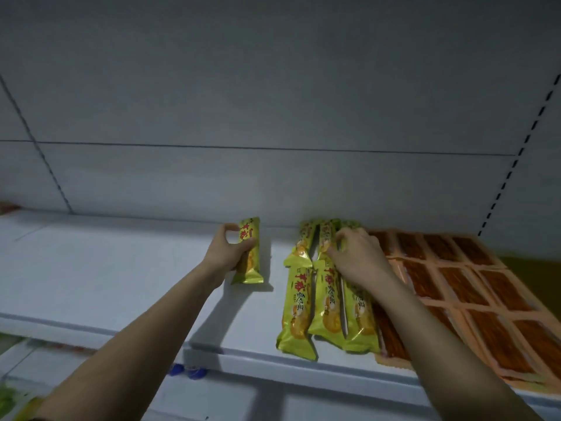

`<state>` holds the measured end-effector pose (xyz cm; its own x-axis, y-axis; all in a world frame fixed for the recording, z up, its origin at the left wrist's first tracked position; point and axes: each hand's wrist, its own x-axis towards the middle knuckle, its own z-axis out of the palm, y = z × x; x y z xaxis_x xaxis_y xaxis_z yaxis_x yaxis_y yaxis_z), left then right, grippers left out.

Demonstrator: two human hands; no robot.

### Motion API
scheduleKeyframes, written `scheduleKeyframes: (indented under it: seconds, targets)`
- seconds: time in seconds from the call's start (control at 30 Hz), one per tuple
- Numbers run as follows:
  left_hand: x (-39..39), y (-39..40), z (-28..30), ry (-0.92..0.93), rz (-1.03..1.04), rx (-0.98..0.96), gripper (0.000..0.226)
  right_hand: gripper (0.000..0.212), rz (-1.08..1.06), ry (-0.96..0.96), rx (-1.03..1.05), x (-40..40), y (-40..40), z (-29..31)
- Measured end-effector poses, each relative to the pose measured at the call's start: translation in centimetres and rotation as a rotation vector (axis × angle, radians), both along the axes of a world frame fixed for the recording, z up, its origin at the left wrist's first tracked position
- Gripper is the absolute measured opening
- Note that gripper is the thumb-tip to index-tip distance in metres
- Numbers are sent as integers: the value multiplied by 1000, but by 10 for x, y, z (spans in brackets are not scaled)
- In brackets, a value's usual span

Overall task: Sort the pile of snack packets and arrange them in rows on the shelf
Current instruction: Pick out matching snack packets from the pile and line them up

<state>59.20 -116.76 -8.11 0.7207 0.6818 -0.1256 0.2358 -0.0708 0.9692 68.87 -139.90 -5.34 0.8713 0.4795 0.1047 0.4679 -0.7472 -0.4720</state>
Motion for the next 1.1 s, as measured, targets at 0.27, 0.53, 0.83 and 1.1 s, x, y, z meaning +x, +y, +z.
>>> scheduleKeyframes:
  seconds: [0.27, 0.53, 0.83, 1.1]
  targets:
    - [89, 13, -23, 28, -199, 435, 25, 47, -118, 61, -107, 60, 34, -7]
    - [114, -6, -49, -6, -273, 599, 30, 65, -195, 159, -205, 93, 53, -28]
    - [101, -16, -23, 141, -255, 681, 42, 55, -126, -9, -138, 74, 49, -3]
    - [-8, -3, -4, 396, -137, 799, 47, 52, 237, -52, 4, 7, 92, 16]
